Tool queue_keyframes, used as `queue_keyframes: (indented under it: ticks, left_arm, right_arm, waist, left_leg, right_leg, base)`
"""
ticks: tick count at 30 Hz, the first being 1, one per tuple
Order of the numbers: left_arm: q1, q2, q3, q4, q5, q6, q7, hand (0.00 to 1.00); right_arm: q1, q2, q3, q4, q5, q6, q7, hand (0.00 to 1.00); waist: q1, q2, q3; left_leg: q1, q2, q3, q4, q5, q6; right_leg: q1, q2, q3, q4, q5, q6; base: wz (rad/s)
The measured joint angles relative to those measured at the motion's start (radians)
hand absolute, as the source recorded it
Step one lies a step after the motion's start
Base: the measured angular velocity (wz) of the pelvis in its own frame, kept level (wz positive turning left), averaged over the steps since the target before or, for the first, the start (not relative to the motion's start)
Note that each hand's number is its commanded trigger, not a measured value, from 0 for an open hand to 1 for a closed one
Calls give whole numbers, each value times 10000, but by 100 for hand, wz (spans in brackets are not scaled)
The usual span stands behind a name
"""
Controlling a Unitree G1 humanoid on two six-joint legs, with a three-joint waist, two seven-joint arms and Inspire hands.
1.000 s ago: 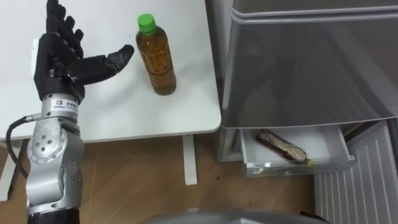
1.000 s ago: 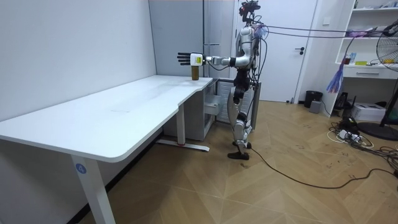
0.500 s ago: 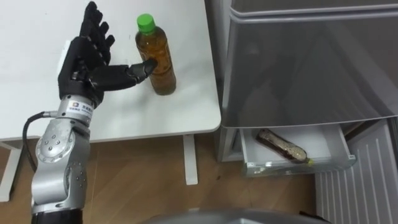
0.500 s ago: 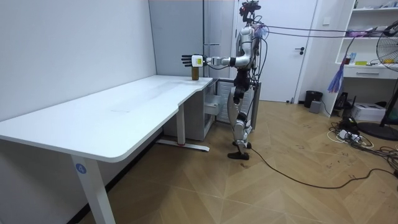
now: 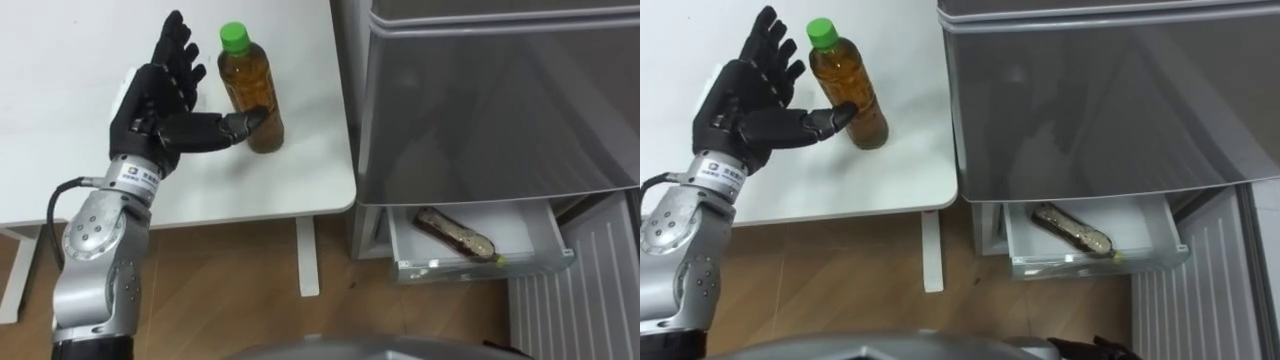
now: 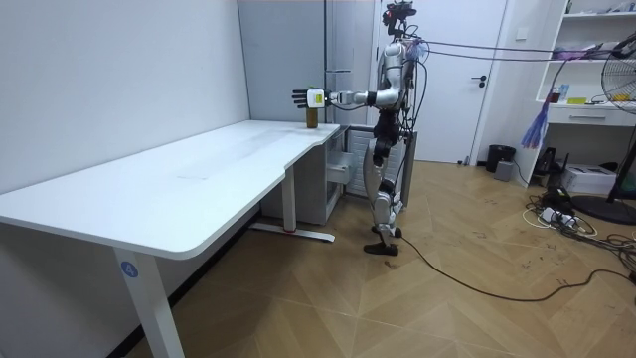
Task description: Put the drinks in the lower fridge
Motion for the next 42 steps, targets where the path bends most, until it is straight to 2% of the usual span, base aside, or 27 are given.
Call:
queue_keyframes:
  ticks: [2, 3, 7, 11, 13, 14, 15, 19, 27, 42]
  left_arm:
    - [0, 0, 1, 0, -6, 0, 51, 0]
    - [0, 0, -1, 0, -9, 0, 177, 0]
    - [0, -1, 3, -1, -9, -2, 578, 0]
    - [-33, -29, -3, -1, -8, -16, 1040, 0]
    - [-56, -29, -3, -15, -8, -38, 1191, 0]
    - [-109, -28, -3, -22, -8, -41, 1290, 0]
    - [-156, -28, -3, -22, -7, -42, 1329, 0]
    - [-577, -20, -124, -46, -11, -68, 1566, 0]
    - [-667, -3, -737, -207, -7, -104, 1532, 0]
    - [-692, -4, -772, -206, -9, -102, 1437, 0]
  right_arm:
    - [0, -1, 6, 3, -23, 0, -30, 0]
    - [0, 2, 25, 1, -59, -2, -64, 0]
    - [12, 9, 67, -5, -294, -9, -198, 0]
    - [3, 62, 75, -3, -371, -42, -354, 0]
    - [-2, 84, 75, -3, -390, -93, -367, 0]
    - [-4, 104, 76, -5, -423, -147, -395, 0]
    - [-10, 117, 77, -5, -426, -148, -424, 0]
    - [-81, 190, 90, 3, -417, -144, -446, 0]
    - [-211, 232, 85, 18, -642, -133, -453, 0]
    - [-204, 246, 74, 115, -872, -112, -460, 0]
  waist:
    - [-6, 3, 4]
    - [-13, -47, 38]
    - [-15, -42, 34]
    - [-74, -98, 67]
    - [-116, -57, 40]
    - [-132, -89, 61]
    - [-142, -63, 44]
    - [-211, -111, 60]
    - [-513, -142, 67]
    - [-576, -202, 56]
  left_leg:
    - [-1, 0, -3, 0, 0, 0]
    - [3, 0, -5, 0, 0, 0]
    - [24, 2, -3, 0, 0, 0]
    - [-3, 7, -5, 2, 0, 0]
    - [-4, 6, -5, 5, 0, 0]
    - [-4, 5, -5, 6, 0, 0]
    - [-3, 6, -5, 7, 0, 0]
    - [-2, 2, -16, 9, 0, 0]
    - [-83, 5, -29, 3, 0, 0]
    - [-166, 31, -5, -12, -1, 1]
  right_leg:
    - [-1, 0, 21, -1, 0, 0]
    - [-3, 0, 43, 0, 0, 0]
    - [-66, 1, 37, -9, 0, 0]
    - [-68, 1, 15, -5, 0, 0]
    - [-76, 0, 24, -3, 0, 0]
    - [-87, 0, 23, -3, 0, 0]
    - [-86, 0, 21, -3, 0, 0]
    - [-81, -5, -31, -2, 0, 0]
    - [-118, -4, -82, 16, 0, 0]
    - [-311, 12, -23, 103, 0, 0]
  base:
    - [0]
    - [0]
    - [0]
    - [0]
    - [0]
    - [0]
    - [0]
    - [0]
    - [0]
    - [0]
